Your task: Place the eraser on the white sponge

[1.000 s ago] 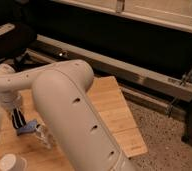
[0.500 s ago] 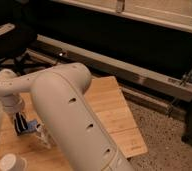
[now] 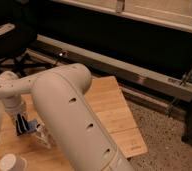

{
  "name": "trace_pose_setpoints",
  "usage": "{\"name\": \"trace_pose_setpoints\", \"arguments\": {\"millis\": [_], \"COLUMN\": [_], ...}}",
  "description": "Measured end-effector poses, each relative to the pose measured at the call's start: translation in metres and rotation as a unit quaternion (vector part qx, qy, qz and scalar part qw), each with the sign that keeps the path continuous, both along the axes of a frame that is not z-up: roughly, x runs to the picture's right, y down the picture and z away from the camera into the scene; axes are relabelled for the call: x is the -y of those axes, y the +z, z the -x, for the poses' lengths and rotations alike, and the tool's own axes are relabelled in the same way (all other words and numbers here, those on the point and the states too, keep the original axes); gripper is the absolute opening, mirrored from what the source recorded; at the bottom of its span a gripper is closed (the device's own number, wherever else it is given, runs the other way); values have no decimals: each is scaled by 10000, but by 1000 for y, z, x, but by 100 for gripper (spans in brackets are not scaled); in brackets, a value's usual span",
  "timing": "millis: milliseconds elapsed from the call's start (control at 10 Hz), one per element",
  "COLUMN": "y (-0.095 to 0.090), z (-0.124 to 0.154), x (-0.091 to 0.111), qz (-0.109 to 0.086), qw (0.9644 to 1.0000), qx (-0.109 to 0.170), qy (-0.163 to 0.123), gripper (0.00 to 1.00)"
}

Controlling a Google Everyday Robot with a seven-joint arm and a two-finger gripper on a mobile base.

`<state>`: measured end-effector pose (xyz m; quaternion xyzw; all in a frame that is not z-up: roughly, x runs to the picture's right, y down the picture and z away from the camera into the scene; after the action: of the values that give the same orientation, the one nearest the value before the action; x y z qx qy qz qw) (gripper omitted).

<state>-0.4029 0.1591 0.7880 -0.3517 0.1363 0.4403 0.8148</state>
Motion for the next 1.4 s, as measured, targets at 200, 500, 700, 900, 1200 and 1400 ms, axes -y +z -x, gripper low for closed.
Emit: {"name": "trace_pose_setpoints", "arguments": {"millis": [200, 500, 700, 900, 1200, 1400], "y": [-1, -4, -4, -3, 0, 0], "z": [-5, -8, -11, -12, -13, -12], "x": [-5, -16, -20, -22, -20, -19], "qz": [1, 70, 100, 103, 29, -1], "qw": [10000, 9998, 9997, 9997, 9999, 9999], "qx": [2, 48, 45, 17, -72, -76], "qy": [-41, -160, -205, -202, -124, -90], "gripper": [4, 34, 55, 72, 80, 80]}}
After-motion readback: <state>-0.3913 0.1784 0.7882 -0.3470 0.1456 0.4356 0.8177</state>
